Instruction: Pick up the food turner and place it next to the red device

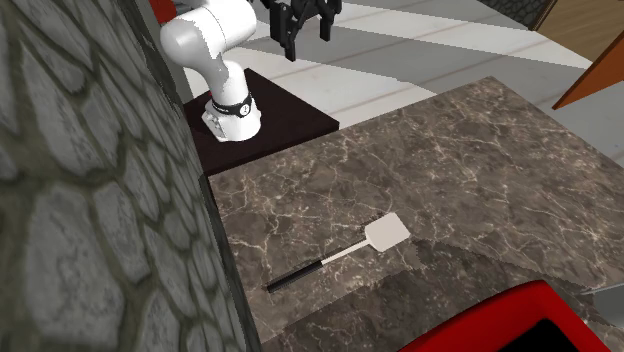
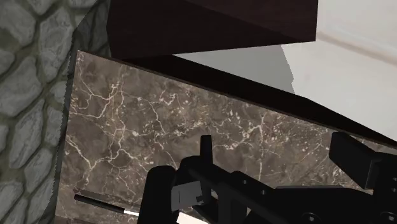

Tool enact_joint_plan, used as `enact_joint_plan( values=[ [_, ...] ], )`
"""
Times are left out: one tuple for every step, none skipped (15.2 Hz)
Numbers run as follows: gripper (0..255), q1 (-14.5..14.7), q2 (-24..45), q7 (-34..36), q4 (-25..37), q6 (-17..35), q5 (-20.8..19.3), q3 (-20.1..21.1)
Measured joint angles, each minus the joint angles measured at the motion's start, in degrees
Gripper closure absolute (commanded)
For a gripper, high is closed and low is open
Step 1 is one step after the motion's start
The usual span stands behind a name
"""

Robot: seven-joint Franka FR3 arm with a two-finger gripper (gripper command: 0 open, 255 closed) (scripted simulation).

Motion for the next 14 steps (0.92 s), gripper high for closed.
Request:
enact_joint_plan(
  values=[
    [0, 0.0, 0.0, 0.0, 0.0, 0.0, 0.0, 0.0],
    [0, 0.0, 0.4, -1.4, -0.2, 0.5, -0.6, -0.8],
    [0, 0.1, 1.3, -3.6, -0.4, 1.5, -1.4, -1.8],
    [0, 0.2, 1.6, -6.3, -1.3, 2.6, -2.3, -3.0],
    [0, -0.2, 2.1, -9.2, -1.4, 3.5, -3.3, -4.1],
    [0, -0.8, 2.8, -12.1, -1.2, 4.3, -4.2, -5.4],
    [0, -0.6, 4.1, -15.2, -1.1, 5.4, -5.1, -6.6],
    [0, -0.3, 5.9, -18.5, -0.6, 6.2, -6.0, -8.0],
    [0, 0.2, 7.8, -21.3, -0.1, 7.4, -6.7, -8.9],
    [0, 0.5, 9.7, -24.2, 0.3, 8.8, -7.4, -10.1],
    [0, 0.7, 11.4, -27.4, 0.8, 10.0, -8.2, -11.4],
    [0, 0.9, 13.1, -30.5, 1.0, 11.5, -8.9, -12.8],
    [0, 1.3, 15.1, -33.4, 1.5, 12.9, -9.4, -13.9],
    [0, 1.7, 16.8, -36.1, 2.2, 13.9, -9.7, -14.8]
  ],
)
